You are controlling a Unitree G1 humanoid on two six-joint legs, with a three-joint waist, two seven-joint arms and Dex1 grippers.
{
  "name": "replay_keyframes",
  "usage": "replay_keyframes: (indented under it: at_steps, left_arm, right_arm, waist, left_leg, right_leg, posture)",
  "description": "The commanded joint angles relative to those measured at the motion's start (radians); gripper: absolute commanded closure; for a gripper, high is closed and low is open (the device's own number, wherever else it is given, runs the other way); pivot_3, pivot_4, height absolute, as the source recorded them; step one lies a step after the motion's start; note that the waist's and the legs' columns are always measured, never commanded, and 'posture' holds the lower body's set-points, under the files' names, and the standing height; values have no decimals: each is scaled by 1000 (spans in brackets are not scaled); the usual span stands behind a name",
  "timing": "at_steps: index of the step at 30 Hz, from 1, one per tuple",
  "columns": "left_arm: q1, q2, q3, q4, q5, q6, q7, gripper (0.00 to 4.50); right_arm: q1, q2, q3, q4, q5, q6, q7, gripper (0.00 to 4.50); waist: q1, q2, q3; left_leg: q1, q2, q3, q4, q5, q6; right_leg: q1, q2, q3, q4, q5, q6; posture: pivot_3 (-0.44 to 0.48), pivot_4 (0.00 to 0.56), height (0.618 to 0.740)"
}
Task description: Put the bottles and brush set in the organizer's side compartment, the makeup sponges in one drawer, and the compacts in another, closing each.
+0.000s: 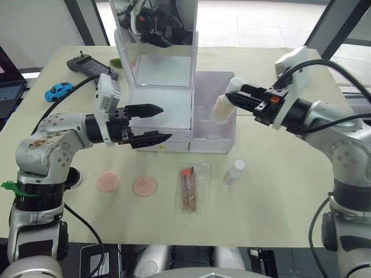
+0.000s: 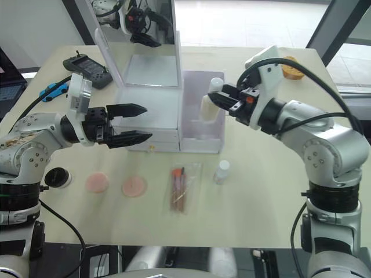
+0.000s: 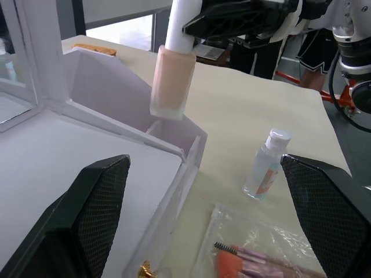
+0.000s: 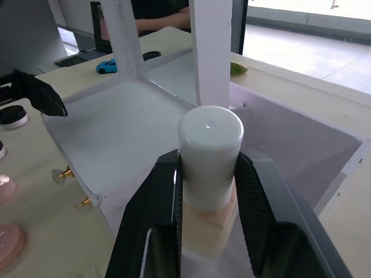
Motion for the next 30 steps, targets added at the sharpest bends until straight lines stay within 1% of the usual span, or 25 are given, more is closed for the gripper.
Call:
replay_keyframes:
  at_steps: [1,7,10,14,16,23,30]
  left_arm:
    - [0,20,35,-44,-15,-2,17,0]
    - [-9,15,22,-57,-29,7,32,0]
    - [-14,22,10,-54,-29,3,21,0]
    - [-25,22,-1,-44,-23,-1,14,0]
    - [-34,18,-12,-38,-20,-5,7,0]
    - [-49,17,-27,-26,-18,-6,-1,0]
    - [-72,13,-39,-4,-11,-13,-15,0]
  right_arm:
    - [4,31,-30,-34,-3,17,-56,3454]
    - [69,108,-30,-70,-18,52,-165,3454]
    - [109,138,-21,-88,-48,67,-217,3454]
    - [119,140,-3,-95,-103,65,-256,3454]
    - [134,141,29,-108,-152,53,-276,3454]
    - [188,202,78,-160,-198,67,-302,3454]
    - [192,207,71,-171,-225,78,-304,3454]
  waist:
    - [-2,0,0]
    - [-4,0,0]
    - [-4,0,0]
    - [-5,0,0]
    - [-5,0,0]
    - [-6,0,0]
    - [-8,0,0]
  left_leg:
    - [0,0,0,0,0,0]
    - [1,0,0,-1,0,0]
    - [1,0,0,-1,0,0]
    - [1,0,1,-1,0,0]
    - [2,0,1,-1,0,0]
    - [2,0,1,-1,0,0]
    - [2,0,1,-1,0,0]
  right_leg:
    - [0,0,0,0,0,0]
    - [0,0,0,0,0,0]
    - [-1,1,0,0,0,0]
    - [-1,1,-1,0,0,0]
    - [-1,1,-1,0,0,0]
    - [0,1,0,0,0,0]
    - [-1,5,-1,0,0,0]
  posture:
    - [0,150,734]
    - [0,150,734]
    - [0,150,734]
    - [0,150,734]
    - [0,150,734]
    - [0,150,734]
    - [0,150,734]
